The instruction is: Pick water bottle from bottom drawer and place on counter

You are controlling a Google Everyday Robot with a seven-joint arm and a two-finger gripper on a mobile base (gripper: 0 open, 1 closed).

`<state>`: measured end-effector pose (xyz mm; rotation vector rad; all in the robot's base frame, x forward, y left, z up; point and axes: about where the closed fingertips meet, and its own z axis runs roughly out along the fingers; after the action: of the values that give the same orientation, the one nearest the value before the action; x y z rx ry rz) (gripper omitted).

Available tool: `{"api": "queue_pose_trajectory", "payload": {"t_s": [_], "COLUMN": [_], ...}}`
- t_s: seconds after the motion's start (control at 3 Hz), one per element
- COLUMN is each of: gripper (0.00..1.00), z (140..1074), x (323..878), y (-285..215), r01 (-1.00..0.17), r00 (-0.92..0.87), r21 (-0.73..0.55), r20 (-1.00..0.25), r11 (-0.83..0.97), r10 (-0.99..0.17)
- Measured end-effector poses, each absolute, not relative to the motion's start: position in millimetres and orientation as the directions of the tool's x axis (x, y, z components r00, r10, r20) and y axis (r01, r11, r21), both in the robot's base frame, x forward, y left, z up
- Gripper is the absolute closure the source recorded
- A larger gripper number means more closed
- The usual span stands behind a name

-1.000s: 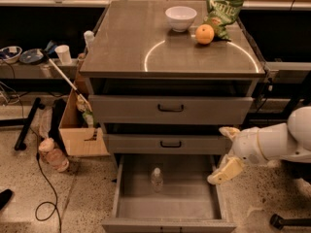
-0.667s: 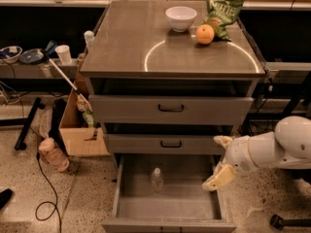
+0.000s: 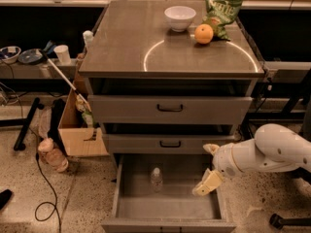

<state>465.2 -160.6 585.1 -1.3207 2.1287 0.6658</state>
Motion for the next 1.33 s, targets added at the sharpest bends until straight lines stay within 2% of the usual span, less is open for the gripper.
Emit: {"api": "queue_pose_trajectory", "payload": {"t_s": [0.67, 1.33], "gripper": [0.00, 0.00], "z": [523.4, 516.5], "x": [487.4, 486.5], "y": [-113.5, -111.9], "r01": [-0.921, -0.925], "r00": [-0.373, -0.362], "r21": [0.171, 0.160], "r20": [-0.644, -0.648], "r11": [0.349, 0.346], "r10": [-0.668, -0.670]}}
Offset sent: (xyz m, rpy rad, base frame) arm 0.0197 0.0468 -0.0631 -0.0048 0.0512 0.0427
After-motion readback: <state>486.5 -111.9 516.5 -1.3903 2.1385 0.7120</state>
